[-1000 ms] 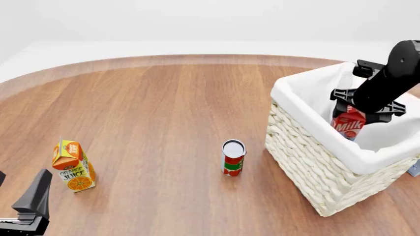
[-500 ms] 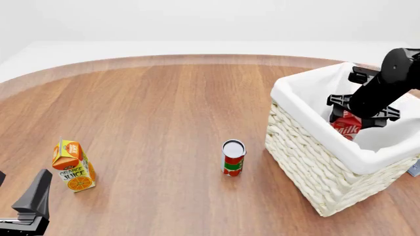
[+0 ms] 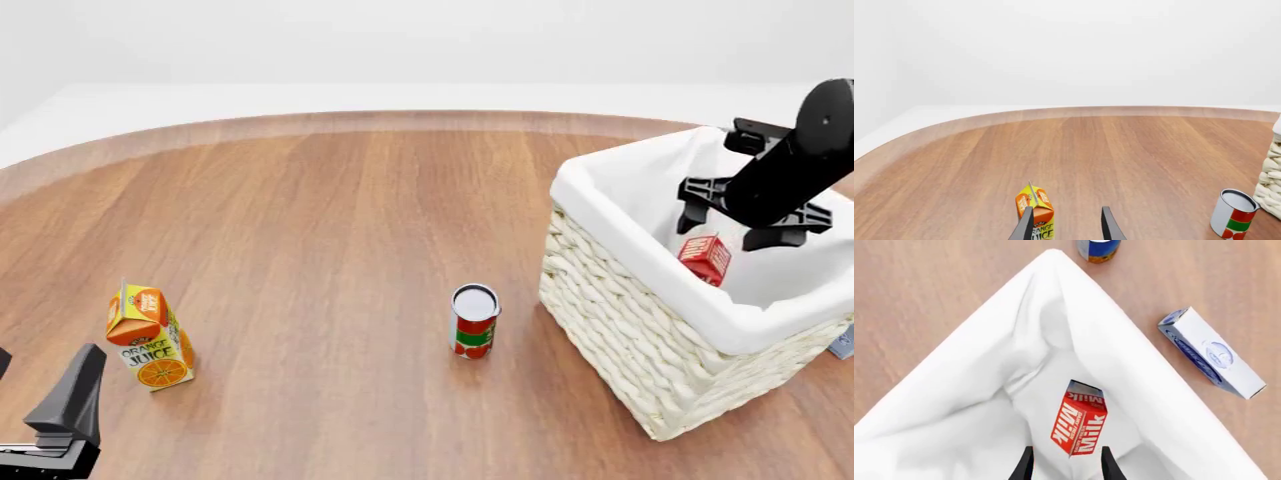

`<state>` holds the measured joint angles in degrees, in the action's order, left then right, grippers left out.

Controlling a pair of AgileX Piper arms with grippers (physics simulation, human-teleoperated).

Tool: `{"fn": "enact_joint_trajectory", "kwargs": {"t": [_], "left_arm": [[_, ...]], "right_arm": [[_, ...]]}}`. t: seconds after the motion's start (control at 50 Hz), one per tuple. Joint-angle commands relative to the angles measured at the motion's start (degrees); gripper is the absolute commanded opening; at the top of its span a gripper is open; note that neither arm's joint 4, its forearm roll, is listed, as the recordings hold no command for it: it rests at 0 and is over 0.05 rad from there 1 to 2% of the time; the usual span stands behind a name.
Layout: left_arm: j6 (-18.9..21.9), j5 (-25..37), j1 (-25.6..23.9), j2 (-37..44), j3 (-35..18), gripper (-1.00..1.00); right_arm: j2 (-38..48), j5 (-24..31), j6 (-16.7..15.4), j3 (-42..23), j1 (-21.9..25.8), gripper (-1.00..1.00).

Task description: Pick the milk and place it in the basket.

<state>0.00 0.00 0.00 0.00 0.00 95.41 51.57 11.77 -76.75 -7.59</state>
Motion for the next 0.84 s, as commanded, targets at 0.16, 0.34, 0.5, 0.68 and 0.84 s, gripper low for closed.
{"fn": "enact_joint_trajectory", "kwargs": {"t": [0.16, 0.34, 0.5, 0.68, 0.84], "left_arm": [[0.0, 0.0, 0.0, 0.0, 0.0, 1.00], [0.0, 0.0, 0.0, 0.0, 0.0, 1.00], [0.0, 0.0, 0.0, 0.0, 0.0, 1.00], [0.0, 0.0, 0.0, 0.0, 0.0, 1.00], [0.0, 0.0, 0.0, 0.0, 0.0, 1.00]], "right_arm": [[-3.7, 2.3, -1.3, -0.4, 0.0, 1.00], [-7.1, 4.0, -3.0, -1.2, 0.6, 1.00], [-9.5, 5.5, -3.1, -2.0, 2.5, 1.00], [-12.9, 6.4, -4.3, -2.7, 4.9, 1.00], [-17.7, 8.1, -4.7, -2.1, 6.4, 1.00]]}}
